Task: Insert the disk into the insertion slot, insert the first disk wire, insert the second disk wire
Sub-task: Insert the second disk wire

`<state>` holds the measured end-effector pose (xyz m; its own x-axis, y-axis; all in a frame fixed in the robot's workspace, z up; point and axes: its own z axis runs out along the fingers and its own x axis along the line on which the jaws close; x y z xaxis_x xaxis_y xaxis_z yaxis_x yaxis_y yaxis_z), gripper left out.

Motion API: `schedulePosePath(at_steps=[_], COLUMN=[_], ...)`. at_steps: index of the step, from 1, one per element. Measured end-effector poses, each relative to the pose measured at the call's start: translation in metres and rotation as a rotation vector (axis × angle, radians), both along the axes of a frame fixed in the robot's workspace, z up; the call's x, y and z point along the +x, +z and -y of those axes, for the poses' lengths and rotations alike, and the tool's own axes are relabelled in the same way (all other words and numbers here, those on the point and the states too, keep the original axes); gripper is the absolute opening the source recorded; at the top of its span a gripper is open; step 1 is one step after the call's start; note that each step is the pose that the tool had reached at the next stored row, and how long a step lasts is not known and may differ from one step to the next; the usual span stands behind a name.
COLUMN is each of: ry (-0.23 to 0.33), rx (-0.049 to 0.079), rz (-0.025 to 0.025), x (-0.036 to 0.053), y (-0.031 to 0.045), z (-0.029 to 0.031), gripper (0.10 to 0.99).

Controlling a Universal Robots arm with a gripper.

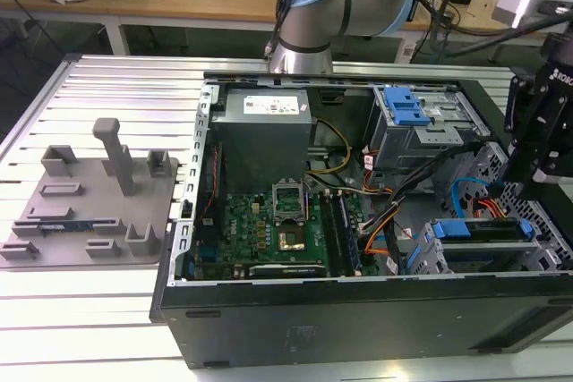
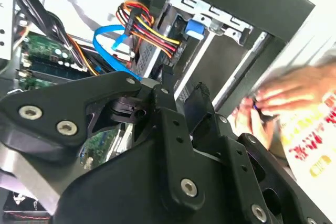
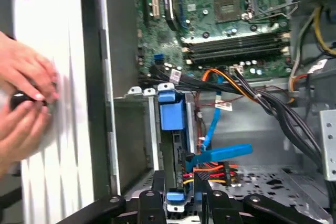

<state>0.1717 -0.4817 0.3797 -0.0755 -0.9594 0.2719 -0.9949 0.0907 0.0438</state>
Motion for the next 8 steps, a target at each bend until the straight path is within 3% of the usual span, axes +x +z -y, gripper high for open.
schedulePosePath(at_steps=[1, 3, 8], ry=[0.000, 0.000, 0.000], rx=[-0.032, -0.061, -0.067], rz=[-0.0051, -0.0083, -0.0094], x=[0.0000, 0.0000, -0.0001], y=[-0.0003, -0.0022, -0.0037], z=[-0.0066, -0.0139, -0.0163], gripper=[0.365, 0.365, 0.365])
